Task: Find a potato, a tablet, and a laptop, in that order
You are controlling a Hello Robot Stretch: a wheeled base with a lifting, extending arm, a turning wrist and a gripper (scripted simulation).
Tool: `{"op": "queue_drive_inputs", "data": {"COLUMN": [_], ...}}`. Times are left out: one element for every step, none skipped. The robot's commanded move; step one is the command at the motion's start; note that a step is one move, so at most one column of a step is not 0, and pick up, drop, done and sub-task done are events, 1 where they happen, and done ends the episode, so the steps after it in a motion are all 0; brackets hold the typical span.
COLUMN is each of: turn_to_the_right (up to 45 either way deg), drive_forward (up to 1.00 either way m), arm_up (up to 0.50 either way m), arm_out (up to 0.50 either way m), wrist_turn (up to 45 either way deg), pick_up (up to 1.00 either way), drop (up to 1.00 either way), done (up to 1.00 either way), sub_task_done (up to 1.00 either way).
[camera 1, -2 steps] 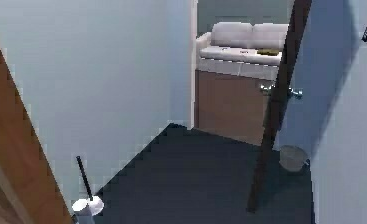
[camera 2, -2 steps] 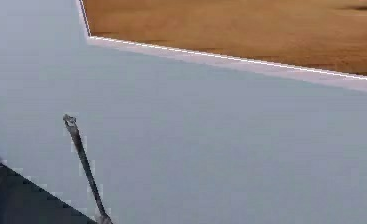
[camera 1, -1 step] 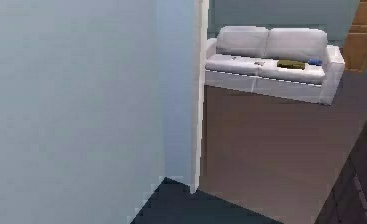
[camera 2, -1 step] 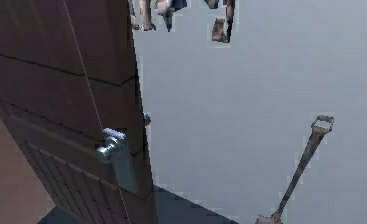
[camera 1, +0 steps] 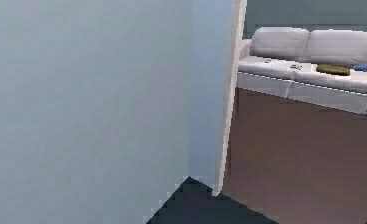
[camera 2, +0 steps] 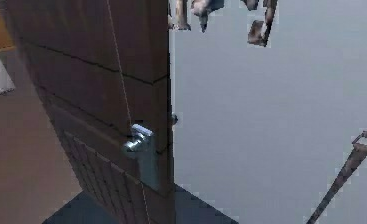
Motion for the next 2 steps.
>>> {"op": "queue_drive_inputs", "data": {"turn_to_the_right": [0.0,36.0], "drive_forward": [0.20,0.00], "arm_up": [0.00,0.00], "arm_out": [0.00,0.00], "wrist_turn": [0.0,0.0], "pick_up": [0.00,0.00], "drop": [0.00,0.00], "done": [0.00,0.00], "sub_task_done": [0.00,0.00]}}
